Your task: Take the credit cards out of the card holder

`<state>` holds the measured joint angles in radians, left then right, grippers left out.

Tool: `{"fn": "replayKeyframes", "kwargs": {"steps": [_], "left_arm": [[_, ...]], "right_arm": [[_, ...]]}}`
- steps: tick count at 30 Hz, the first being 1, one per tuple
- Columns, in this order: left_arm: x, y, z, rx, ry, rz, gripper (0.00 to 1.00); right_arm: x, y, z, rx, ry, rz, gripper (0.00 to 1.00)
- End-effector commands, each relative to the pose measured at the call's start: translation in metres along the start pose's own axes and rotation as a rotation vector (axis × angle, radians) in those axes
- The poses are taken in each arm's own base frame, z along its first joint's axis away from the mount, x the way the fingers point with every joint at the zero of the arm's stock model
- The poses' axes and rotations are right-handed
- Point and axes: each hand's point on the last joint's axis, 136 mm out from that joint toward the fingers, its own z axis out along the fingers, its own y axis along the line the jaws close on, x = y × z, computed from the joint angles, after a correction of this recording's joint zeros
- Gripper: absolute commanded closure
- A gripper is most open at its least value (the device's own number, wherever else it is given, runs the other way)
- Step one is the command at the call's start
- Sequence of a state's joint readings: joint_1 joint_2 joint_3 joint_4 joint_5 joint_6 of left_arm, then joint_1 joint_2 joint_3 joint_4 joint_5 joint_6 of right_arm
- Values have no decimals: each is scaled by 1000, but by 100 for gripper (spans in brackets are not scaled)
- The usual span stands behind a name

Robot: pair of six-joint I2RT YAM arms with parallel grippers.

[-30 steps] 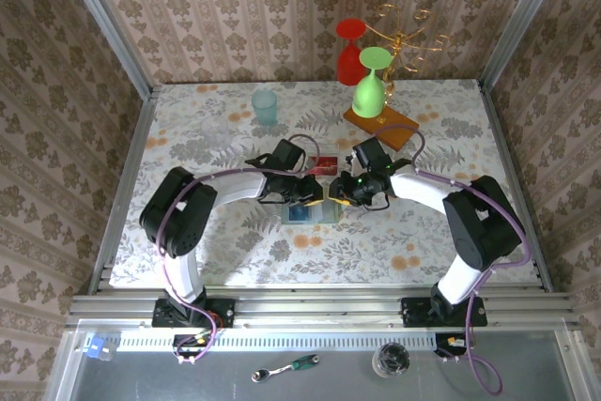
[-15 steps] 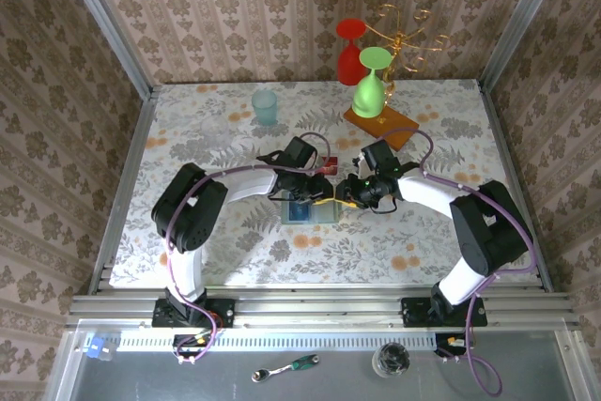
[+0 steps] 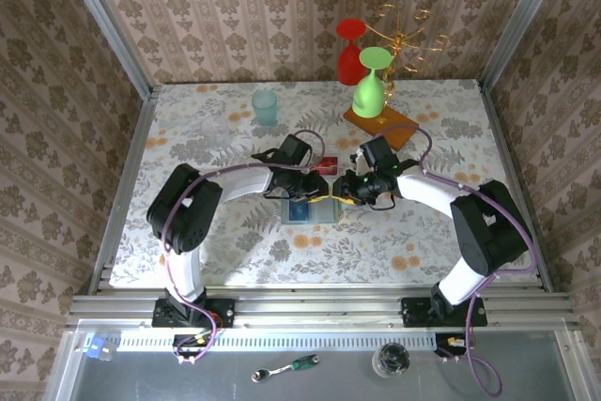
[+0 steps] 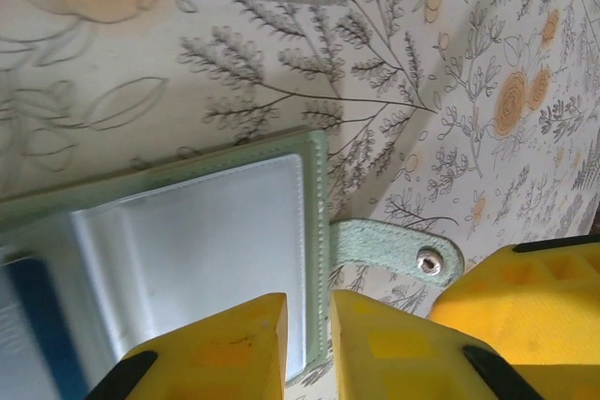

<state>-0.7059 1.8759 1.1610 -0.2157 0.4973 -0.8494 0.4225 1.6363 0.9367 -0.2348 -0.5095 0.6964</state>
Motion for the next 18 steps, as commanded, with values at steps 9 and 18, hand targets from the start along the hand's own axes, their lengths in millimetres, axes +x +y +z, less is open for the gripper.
{"fn": "replayKeyframes", "kwargs": {"steps": [9,18], "left_arm": [[4,27,-39,22,-55,-10,80],[14,58,-62,15,-95,-61,80]], "right_arm": [[5,36,29,-4,55,-27,69],[8,54,53,3,101,-55,69]]}}
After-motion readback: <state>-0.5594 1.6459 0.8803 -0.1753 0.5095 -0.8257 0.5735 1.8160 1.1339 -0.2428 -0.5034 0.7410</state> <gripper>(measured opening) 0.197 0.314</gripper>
